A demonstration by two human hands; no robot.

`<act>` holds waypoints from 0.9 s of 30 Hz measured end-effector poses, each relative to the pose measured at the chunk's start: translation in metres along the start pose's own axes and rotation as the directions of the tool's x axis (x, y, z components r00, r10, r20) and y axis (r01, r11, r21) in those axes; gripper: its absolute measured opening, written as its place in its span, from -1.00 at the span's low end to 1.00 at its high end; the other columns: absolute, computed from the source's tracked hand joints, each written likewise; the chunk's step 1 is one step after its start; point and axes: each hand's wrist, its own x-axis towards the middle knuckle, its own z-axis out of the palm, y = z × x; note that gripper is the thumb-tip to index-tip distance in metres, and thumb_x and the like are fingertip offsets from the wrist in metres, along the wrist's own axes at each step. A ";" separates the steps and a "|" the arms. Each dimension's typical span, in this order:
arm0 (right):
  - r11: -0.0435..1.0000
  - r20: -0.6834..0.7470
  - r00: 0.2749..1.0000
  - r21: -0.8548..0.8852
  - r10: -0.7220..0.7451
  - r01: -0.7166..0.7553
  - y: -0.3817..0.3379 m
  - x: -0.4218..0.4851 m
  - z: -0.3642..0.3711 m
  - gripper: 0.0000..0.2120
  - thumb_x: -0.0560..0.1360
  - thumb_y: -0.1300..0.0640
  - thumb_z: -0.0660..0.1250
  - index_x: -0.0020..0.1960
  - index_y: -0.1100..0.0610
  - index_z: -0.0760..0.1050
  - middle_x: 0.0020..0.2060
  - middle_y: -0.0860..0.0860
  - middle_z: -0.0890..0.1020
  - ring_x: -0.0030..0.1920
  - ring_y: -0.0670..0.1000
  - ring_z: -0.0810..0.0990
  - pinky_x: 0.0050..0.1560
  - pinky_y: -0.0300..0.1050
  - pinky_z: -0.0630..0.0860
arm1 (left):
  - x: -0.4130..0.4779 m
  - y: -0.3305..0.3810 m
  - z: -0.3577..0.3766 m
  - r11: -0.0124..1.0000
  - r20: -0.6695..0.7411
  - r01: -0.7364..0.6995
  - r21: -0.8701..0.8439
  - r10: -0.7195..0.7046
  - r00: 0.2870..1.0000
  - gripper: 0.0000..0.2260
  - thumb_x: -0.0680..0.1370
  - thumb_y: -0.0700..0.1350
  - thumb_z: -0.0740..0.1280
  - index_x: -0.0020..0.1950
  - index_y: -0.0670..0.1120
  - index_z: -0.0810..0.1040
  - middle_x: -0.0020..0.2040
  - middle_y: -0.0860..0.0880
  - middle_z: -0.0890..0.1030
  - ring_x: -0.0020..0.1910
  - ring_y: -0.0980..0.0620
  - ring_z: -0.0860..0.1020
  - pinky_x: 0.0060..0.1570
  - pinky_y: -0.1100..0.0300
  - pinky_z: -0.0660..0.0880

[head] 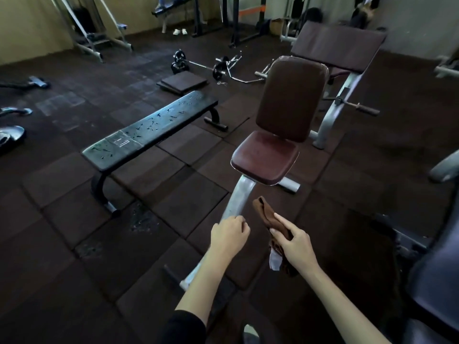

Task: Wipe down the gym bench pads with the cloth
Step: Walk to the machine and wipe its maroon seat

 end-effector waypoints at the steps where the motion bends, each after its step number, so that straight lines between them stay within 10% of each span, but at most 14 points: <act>1: 1.000 -0.009 1.000 -0.005 0.002 -0.002 0.001 0.012 -0.005 -0.59 0.47 0.18 0.40 0.30 -0.02 0.50 0.09 -0.18 0.62 0.09 -0.32 0.53 0.04 -0.55 0.36 | 0.011 0.005 0.000 1.000 -0.003 0.001 0.003 -0.001 1.000 -0.72 0.59 -0.02 0.11 0.19 0.00 0.53 0.12 0.02 0.57 0.10 -0.05 0.53 -0.04 0.08 0.40; 27: 0.997 -0.079 0.994 -0.036 0.070 -0.073 0.030 0.212 -0.050 -0.58 0.47 0.18 0.40 0.29 -0.06 0.50 0.07 -0.18 0.62 0.11 -0.24 0.54 0.10 -0.40 0.38 | 0.225 0.052 0.025 0.993 0.040 -0.115 0.037 0.114 0.993 -0.74 0.56 -0.05 0.13 0.06 -0.10 0.56 0.05 -0.08 0.60 0.05 -0.13 0.54 -0.09 0.09 0.39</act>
